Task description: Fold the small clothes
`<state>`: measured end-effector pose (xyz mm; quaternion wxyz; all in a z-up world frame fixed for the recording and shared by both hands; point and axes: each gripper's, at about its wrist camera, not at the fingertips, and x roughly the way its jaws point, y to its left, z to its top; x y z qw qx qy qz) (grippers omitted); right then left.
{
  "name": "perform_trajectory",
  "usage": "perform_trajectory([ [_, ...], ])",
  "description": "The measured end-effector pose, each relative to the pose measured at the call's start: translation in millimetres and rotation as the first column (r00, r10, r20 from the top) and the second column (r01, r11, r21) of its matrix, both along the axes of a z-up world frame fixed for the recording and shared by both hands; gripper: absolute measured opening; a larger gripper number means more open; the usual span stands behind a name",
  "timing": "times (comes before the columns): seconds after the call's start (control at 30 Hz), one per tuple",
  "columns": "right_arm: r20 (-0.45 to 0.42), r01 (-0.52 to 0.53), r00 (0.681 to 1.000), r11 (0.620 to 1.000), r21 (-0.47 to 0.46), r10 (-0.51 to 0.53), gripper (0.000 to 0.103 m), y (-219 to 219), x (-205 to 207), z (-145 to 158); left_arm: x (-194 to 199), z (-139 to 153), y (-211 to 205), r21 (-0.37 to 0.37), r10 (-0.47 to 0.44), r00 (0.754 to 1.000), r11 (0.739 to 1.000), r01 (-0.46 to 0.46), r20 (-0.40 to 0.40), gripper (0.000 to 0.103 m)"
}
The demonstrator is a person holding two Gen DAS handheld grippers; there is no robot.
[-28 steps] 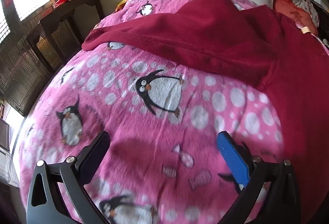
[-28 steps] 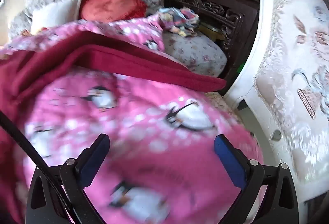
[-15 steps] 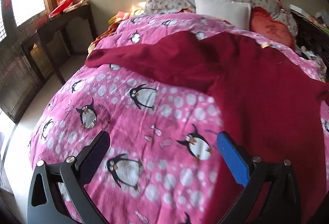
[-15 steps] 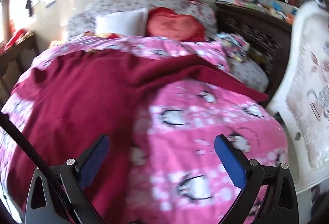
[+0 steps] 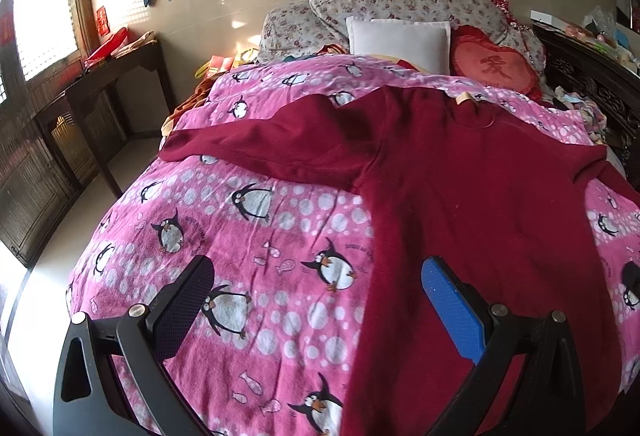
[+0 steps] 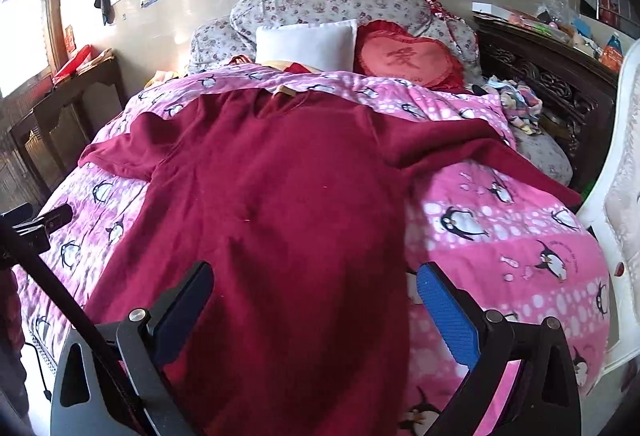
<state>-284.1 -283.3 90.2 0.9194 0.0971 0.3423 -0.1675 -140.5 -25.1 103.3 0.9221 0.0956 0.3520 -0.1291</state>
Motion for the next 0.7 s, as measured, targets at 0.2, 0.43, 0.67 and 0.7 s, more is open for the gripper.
perform_trajectory([
  [0.2, -0.004, -0.010, 1.000, 1.000, -0.016, 0.010, 0.103, 9, 12, 1, -1, -1, -11, -0.001, -0.015, 1.000, 1.000, 0.015, 0.003, 0.103],
  [0.43, 0.013, 0.014, 1.000, 0.999, -0.033, -0.013, 0.103, 6, 21, 5, 1, -6, -25, -0.007, -0.035, 0.999, 0.999, 0.035, -0.008, 0.103],
  [0.67, 0.010, 0.032, 0.999, 0.999, -0.040, -0.031, 0.103, 2, 25, 1, 4, -10, -39, -0.005, -0.056, 0.998, 0.998, 0.056, -0.014, 0.103],
  [0.7, 0.011, 0.036, 0.999, 0.999, -0.038, -0.035, 0.103, 1, 25, 1, 4, -11, -41, -0.005, -0.059, 0.998, 0.998, 0.059, -0.017, 0.103],
])
